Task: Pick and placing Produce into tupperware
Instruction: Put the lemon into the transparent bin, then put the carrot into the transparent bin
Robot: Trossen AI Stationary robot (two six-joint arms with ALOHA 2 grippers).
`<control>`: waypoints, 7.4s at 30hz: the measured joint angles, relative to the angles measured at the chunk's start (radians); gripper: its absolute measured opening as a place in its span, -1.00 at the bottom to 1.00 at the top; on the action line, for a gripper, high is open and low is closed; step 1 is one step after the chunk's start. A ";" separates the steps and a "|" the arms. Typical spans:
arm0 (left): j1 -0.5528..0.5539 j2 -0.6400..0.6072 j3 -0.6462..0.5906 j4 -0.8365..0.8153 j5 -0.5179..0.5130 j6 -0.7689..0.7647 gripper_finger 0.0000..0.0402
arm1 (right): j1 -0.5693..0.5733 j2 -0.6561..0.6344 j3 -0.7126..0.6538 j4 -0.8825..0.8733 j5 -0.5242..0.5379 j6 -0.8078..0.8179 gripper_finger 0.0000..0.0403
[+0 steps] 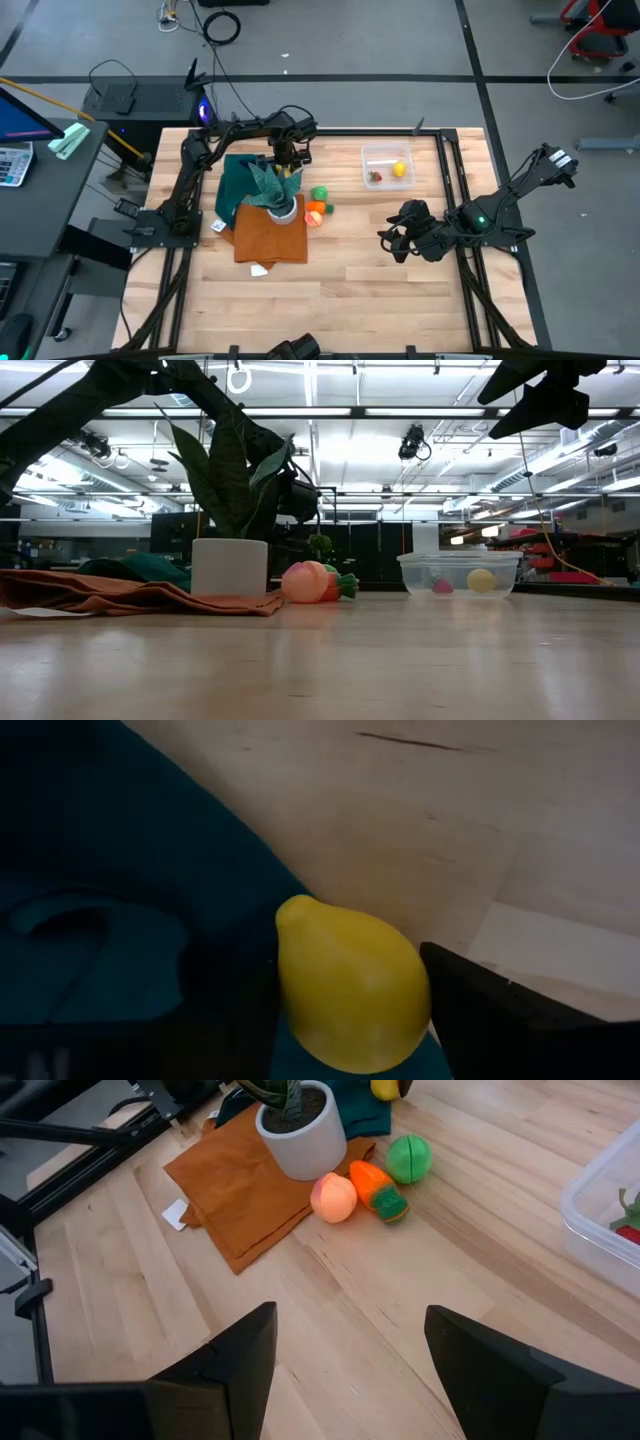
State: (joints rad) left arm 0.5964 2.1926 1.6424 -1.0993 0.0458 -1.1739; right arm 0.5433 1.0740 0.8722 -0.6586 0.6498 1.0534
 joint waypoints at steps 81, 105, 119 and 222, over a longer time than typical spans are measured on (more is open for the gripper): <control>-0.175 0.067 0.553 0.499 0.399 0.568 0.09 | -0.118 -0.002 0.131 0.002 -0.044 0.023 0.09; -0.149 0.149 0.554 0.758 0.489 0.536 0.09 | -0.118 -0.002 0.131 0.008 -0.057 0.025 0.09; -0.163 0.221 0.554 0.838 0.460 0.686 0.09 | -0.118 -0.002 0.130 0.009 -0.054 0.007 0.09; -0.172 0.269 0.710 0.636 0.242 1.229 0.27 | -0.118 -0.002 0.130 0.090 -0.050 0.025 0.09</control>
State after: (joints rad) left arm 0.4240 2.4614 2.3521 -0.4635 0.2878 0.0553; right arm 0.4255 1.0725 1.0023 -0.5681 0.6000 1.0788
